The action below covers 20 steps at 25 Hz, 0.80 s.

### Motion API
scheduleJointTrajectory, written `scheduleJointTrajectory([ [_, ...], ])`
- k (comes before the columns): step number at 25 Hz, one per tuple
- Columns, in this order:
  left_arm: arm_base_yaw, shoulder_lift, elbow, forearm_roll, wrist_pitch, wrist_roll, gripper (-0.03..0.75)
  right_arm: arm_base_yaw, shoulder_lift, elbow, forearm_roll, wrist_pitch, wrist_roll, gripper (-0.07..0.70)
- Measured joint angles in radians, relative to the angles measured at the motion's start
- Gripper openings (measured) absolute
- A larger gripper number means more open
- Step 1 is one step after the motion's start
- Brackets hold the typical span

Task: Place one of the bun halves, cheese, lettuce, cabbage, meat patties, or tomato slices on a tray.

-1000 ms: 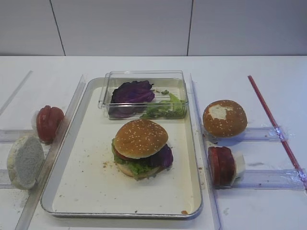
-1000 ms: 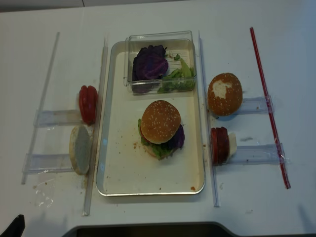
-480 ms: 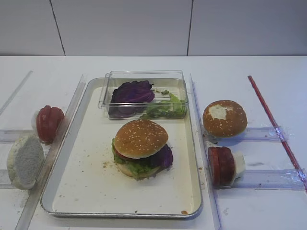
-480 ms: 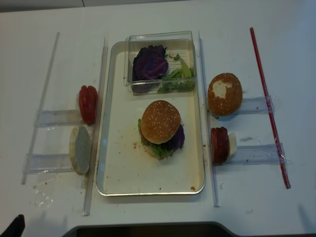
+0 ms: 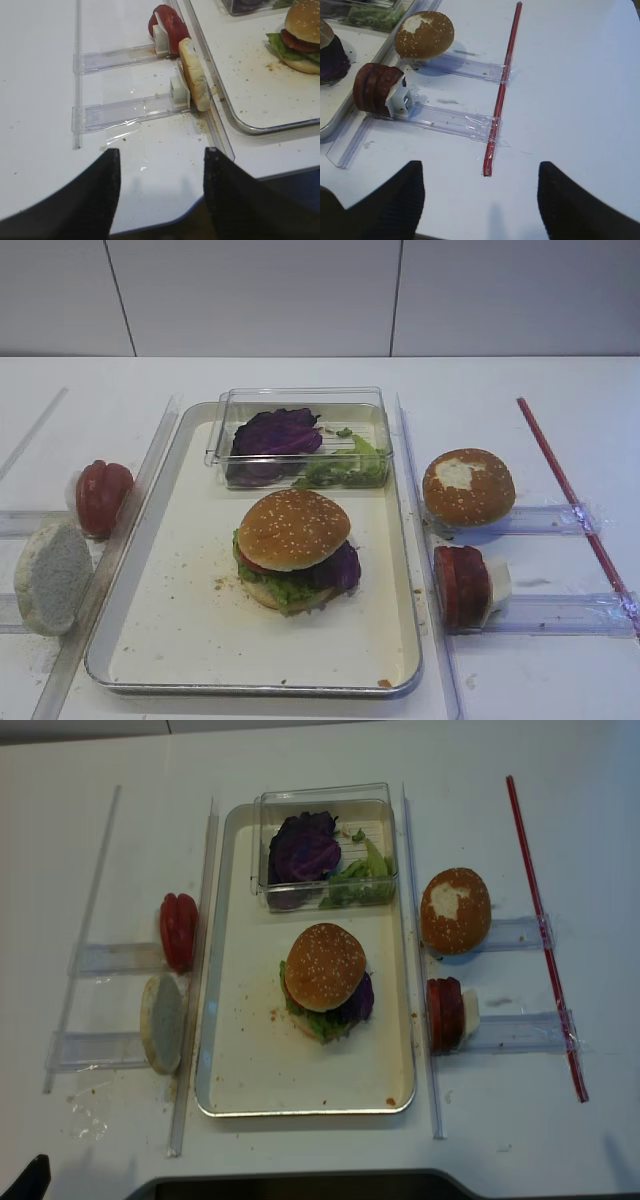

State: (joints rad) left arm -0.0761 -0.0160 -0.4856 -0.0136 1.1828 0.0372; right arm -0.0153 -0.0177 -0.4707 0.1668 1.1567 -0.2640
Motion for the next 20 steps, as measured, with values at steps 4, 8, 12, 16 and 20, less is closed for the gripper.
scheduleJointTrajectory([
  [4, 0.0, 0.0, 0.0, 0.0, 0.0, 0.0, 0.358, 0.0, 0.0, 0.0, 0.0, 0.0, 0.0, 0.507],
  [8, 0.0, 0.0, 0.0, 0.0, 0.0, 0.0, 0.358, 0.0, 0.0, 0.0, 0.0, 0.0, 0.0, 0.507],
  [12, 0.0, 0.0, 0.0, 0.0, 0.0, 0.0, 0.358, 0.0, 0.0, 0.0, 0.0, 0.0, 0.0, 0.507],
  [16, 0.0, 0.0, 0.0, 0.0, 0.0, 0.0, 0.358, 0.0, 0.0, 0.0, 0.0, 0.0, 0.0, 0.507],
  [20, 0.0, 0.0, 0.0, 0.0, 0.0, 0.0, 0.358, 0.0, 0.0, 0.0, 0.0, 0.0, 0.0, 0.507],
])
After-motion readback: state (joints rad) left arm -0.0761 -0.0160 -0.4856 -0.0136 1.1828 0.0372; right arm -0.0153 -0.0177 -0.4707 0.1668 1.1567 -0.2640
